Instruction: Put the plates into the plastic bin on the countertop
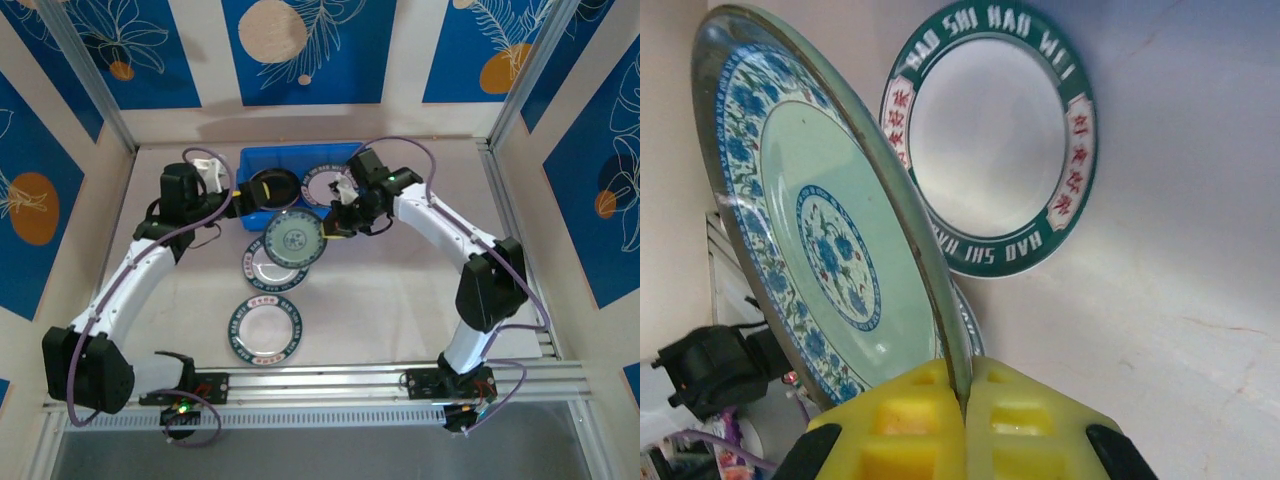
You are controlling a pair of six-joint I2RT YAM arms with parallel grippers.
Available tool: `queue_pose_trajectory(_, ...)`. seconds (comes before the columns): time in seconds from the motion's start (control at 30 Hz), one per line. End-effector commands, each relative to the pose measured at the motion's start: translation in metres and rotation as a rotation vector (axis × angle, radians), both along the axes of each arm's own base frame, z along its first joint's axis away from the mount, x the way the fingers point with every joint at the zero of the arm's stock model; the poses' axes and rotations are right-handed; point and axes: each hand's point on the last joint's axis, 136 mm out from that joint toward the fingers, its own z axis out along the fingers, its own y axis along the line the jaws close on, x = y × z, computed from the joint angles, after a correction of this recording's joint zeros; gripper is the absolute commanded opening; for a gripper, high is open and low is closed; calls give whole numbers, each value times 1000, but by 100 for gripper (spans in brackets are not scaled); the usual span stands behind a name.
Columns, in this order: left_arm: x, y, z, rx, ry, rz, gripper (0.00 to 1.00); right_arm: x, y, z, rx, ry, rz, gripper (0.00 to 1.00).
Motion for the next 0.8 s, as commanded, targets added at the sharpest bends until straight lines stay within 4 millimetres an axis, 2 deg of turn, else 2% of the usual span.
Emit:
queue_pose_trajectory(0.0,0,-15,-12,-2,-15,-42,88,4,-5,15,68,5,-32,0)
queue_pose_trajectory(0.2,-6,-45,-33,-54,36,-115,71,24,-8,27,107,-15,-59,0)
queue_pose_trajectory(0.37,-3,-48,-46,-55,72,-115,58,33,-5,38,145,-26,-63,0)
queue_pose_trajectory(0.57,4,-53,-47,-79,81,-117,10,40,2,44,175,-29,-47,0)
queue_pose_trajectory(0.63,6,-54,-45,-92,79,-117,0,44,4,44,185,-30,-49,0)
queue_pose_trajectory(0.67,7,-55,-43,-104,76,-117,0,47,5,45,190,-34,-50,0)
queue_pose_trajectory(0.77,7,-60,-36,-148,68,-135,0,55,7,45,197,-44,-55,9)
